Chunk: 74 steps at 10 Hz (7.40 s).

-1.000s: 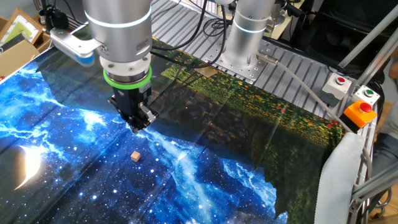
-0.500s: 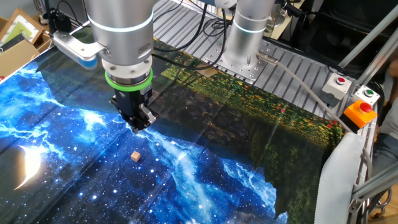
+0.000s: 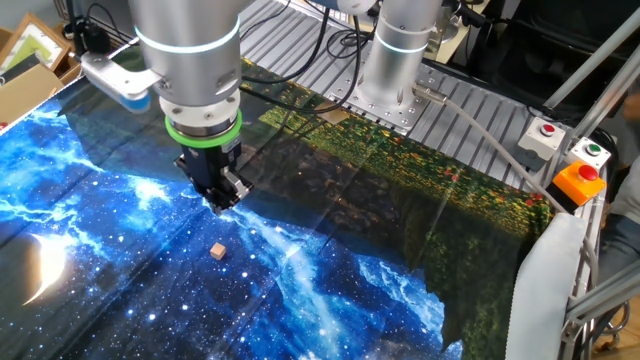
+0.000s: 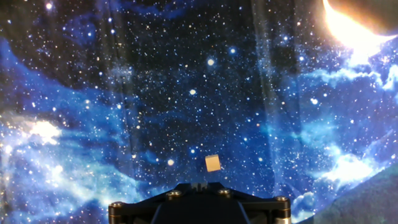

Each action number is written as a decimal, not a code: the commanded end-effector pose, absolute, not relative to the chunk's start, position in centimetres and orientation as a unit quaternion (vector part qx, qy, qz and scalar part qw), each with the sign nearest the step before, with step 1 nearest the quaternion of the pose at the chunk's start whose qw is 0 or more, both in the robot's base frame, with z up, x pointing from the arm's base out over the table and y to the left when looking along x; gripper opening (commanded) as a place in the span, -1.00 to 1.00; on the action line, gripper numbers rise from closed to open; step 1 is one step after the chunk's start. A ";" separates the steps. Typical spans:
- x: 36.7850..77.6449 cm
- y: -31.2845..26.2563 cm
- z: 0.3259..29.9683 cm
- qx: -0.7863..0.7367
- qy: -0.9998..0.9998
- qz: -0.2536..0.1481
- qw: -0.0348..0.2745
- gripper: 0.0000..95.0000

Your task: Pick up the small block on the left and move it to the right

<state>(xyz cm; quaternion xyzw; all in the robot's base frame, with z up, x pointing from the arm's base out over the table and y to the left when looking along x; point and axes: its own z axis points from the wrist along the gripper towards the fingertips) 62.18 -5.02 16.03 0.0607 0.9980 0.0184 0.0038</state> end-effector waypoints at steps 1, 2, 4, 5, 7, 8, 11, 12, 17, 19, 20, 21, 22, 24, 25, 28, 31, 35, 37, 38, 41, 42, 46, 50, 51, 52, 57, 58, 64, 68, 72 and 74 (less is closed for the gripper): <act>62.0 -5.0 16.1 0.056 0.998 0.023 0.010 -1.00; 62.0 -5.0 16.1 0.057 0.998 0.024 0.012 -1.00; 62.0 -5.0 16.1 0.069 0.997 0.026 0.006 -1.00; 62.0 -5.0 16.1 0.069 0.997 0.026 0.006 -1.00; 62.0 -5.0 16.1 0.068 0.997 0.022 -0.015 -1.00; 62.0 -5.0 16.1 0.069 0.997 0.021 -0.018 -1.00; 62.0 -5.0 16.1 0.072 0.997 0.008 -0.001 -1.00; 62.0 -5.0 16.1 0.070 0.998 0.006 -0.002 -1.00; 62.5 -5.6 15.1 0.070 0.998 -0.006 0.001 -1.00; 62.6 -6.0 14.0 0.070 0.998 -0.007 0.001 -1.00; 62.7 -6.1 13.4 0.068 0.998 -0.008 0.001 -1.00; 62.6 -5.9 12.1 0.073 0.997 -0.009 0.001 -1.00; 62.5 -5.7 11.3 0.078 0.997 -0.012 0.002 -1.00; 62.6 -5.4 10.4 0.085 0.996 -0.010 0.001 -1.00; 62.7 -5.3 10.0 0.087 0.996 -0.010 0.000 -1.00; 63.1 -5.5 8.6 0.089 0.996 -0.008 0.001 -1.00; 63.2 -6.0 7.3 0.083 0.997 -0.005 0.003 -1.00; 63.3 -5.7 6.5 0.069 0.998 -0.003 0.005 -1.00; 63.4 -5.6 6.3 0.059 0.998 -0.003 0.004 -1.00; 63.5 -5.5 6.2 0.052 0.999 -0.003 0.004 -1.00; 63.7 -5.3 5.7 0.038 0.999 -0.002 0.004 -1.00; 63.8 -5.3 5.5 0.033 0.999 -0.001 0.004 -1.00; 64.0 -5.2 5.0 0.015 1.000 0.002 0.004 -1.00; 63.7 -6.0 4.3 -0.006 1.000 0.000 0.007 -1.00; 63.6 -6.1 4.2 -0.006 1.000 0.000 0.007 -1.00; 63.5 -6.1 3.9 -0.004 1.000 -0.001 0.010 -1.00; 63.1 -6.3 3.3 0.004 1.000 0.000 0.011 -0.60; 63.1 -6.3 3.3 0.007 1.000 -0.001 0.011 -0.60; 62.9 -6.2 2.9 0.012 1.000 0.000 0.011 -0.20; 62.6 -6.3 2.0 0.013 1.000 0.001 0.011 -0.20; 62.5 -6.3 1.7 0.012 1.000 0.002 0.010 -0.20; 62.6 -6.3 1.4 0.012 1.000 0.002 0.009 -0.20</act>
